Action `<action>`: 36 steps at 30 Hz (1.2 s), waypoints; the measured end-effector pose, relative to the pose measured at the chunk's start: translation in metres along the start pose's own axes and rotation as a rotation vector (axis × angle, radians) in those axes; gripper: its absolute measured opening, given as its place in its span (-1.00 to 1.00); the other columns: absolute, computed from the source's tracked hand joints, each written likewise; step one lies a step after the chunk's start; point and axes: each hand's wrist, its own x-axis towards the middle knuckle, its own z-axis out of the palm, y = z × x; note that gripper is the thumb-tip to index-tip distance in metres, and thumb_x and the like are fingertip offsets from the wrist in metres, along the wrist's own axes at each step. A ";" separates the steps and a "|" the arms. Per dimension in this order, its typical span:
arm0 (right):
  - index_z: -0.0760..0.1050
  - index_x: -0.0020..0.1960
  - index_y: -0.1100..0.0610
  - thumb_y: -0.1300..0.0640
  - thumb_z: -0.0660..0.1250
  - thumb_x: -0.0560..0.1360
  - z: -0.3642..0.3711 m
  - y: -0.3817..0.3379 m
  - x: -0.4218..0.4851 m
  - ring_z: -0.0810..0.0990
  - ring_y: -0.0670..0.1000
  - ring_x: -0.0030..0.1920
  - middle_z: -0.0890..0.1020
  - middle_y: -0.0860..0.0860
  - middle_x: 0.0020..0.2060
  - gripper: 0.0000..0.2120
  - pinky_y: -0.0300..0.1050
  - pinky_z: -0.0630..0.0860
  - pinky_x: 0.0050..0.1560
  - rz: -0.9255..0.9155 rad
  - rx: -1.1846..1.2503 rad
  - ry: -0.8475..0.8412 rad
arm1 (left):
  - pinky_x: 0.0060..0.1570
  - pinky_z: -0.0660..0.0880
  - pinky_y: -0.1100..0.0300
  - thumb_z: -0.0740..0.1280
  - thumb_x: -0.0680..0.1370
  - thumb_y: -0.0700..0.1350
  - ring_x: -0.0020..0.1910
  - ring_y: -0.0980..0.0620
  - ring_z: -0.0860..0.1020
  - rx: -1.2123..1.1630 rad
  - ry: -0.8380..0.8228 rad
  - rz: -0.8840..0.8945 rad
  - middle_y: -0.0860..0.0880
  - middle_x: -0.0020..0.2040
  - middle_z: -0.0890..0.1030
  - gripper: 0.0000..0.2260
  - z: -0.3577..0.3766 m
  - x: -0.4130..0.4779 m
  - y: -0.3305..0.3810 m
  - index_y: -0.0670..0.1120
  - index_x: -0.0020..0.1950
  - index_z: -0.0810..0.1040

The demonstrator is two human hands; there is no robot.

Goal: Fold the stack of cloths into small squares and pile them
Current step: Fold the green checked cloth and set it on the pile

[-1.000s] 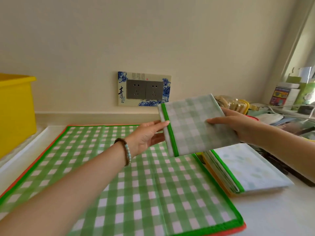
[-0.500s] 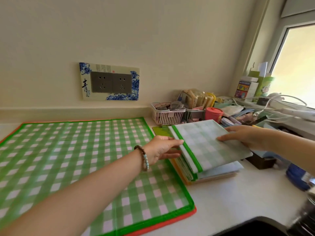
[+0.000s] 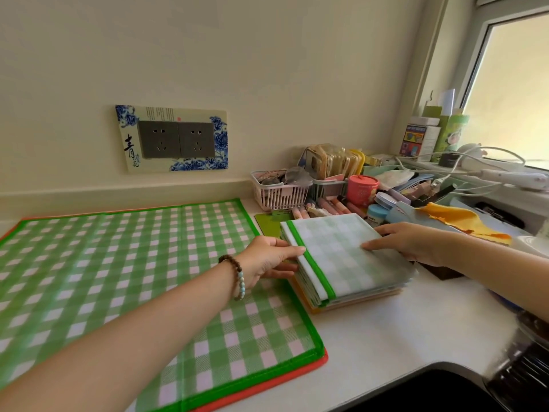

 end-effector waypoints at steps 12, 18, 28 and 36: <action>0.25 0.46 0.04 -0.09 0.40 0.41 0.001 0.003 -0.004 0.34 0.12 0.36 0.34 0.06 0.40 -0.32 -0.04 0.33 0.32 -0.060 -0.135 0.064 | -0.40 0.57 0.29 0.48 0.40 0.00 -0.31 0.13 0.59 0.099 0.053 0.029 -0.05 -0.05 0.61 -0.64 -0.006 0.000 -0.008 -0.10 0.10 0.47; 0.19 0.48 0.08 -0.14 0.35 0.44 0.010 -0.016 -0.018 0.36 0.10 0.37 0.32 0.08 0.43 -0.28 -0.06 0.33 0.33 -0.254 -0.413 0.194 | -0.09 0.60 0.18 0.45 0.43 0.03 0.00 0.04 0.59 0.211 0.087 0.147 -0.05 0.10 0.55 -0.54 -0.029 -0.008 -0.002 -0.09 0.26 0.42; 0.16 0.49 -0.07 -0.19 0.21 0.51 0.120 -0.083 -0.055 0.11 0.03 0.49 0.14 -0.08 0.50 -0.40 0.03 0.04 0.46 -0.698 -0.727 0.198 | 0.22 0.30 0.27 0.36 0.42 0.21 0.35 0.11 0.34 0.749 0.074 0.273 0.10 0.37 0.39 -0.37 -0.114 -0.065 -0.031 0.08 0.43 0.28; -0.02 0.53 -0.08 -0.24 0.08 0.55 0.228 -0.098 -0.079 -0.03 -0.02 0.52 -0.04 -0.13 0.53 -0.37 -0.03 -0.03 0.48 -0.798 -0.796 -0.124 | 0.41 0.15 0.19 0.32 0.36 0.35 0.45 0.14 0.15 1.041 0.062 0.118 0.16 0.50 0.14 -0.26 -0.196 -0.147 -0.066 0.22 0.48 0.14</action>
